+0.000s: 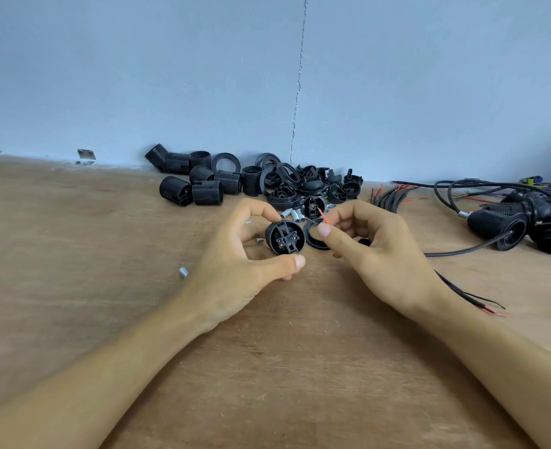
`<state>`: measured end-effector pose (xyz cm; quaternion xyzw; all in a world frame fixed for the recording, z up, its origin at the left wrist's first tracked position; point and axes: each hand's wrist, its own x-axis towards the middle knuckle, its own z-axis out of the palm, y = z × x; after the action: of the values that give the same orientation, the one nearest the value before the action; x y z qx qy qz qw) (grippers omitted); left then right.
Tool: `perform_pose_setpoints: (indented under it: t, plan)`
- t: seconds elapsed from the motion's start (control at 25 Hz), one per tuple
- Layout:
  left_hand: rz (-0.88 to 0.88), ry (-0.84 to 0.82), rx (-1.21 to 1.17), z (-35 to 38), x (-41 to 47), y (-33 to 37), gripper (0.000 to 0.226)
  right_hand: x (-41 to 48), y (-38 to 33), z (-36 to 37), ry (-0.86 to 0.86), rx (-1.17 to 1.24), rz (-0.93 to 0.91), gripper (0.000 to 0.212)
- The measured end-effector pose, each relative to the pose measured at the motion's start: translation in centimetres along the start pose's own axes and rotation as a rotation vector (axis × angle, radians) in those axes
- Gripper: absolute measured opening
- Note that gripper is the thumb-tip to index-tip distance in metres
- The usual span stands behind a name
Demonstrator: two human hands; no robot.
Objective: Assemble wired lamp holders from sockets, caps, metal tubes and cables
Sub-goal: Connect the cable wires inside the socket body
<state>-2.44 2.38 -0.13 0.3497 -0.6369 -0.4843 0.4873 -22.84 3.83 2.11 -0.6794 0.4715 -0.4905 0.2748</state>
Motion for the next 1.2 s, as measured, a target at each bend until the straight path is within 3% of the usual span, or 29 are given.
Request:
perform_pose_setpoints:
  t: [0.16, 0.36, 0.6, 0.72, 0.84, 1.0, 1.2]
  plan:
    - [0.013, -0.004, 0.031, -0.1, 0.0, 0.0, 0.048, 0.1, 0.0, -0.1, -0.024, 0.052, 0.005, 0.005]
    - [0.013, -0.002, 0.245, -0.6, 0.1, 0.0, 0.046, 0.0, 0.2, -0.1, -0.033, 0.028, -0.002, 0.007]
    - [-0.009, -0.047, 0.353, -0.5, 1.0, -0.8, 0.044, -0.3, 0.7, 0.9, -0.017, -0.141, -0.095, 0.002]
    - [0.051, -0.071, 0.414, -0.2, 1.2, -1.0, 0.040, -0.3, 0.6, 1.2, -0.050, -0.155, -0.102, 0.017]
    - [0.085, -0.087, 0.480, -0.1, 1.2, -0.9, 0.042, -0.1, 0.9, 1.3, -0.073, -0.368, -0.159, 0.031]
    - [0.065, -0.113, 0.458, -0.6, 1.4, -1.1, 0.047, 0.0, 1.0, 0.8, -0.050, -0.408, -0.192, 0.027]
    - [0.132, -0.134, 0.594, -0.8, 1.2, -1.5, 0.049, 0.0, 1.2, 0.8, -0.051, -0.412, -0.186, 0.022]
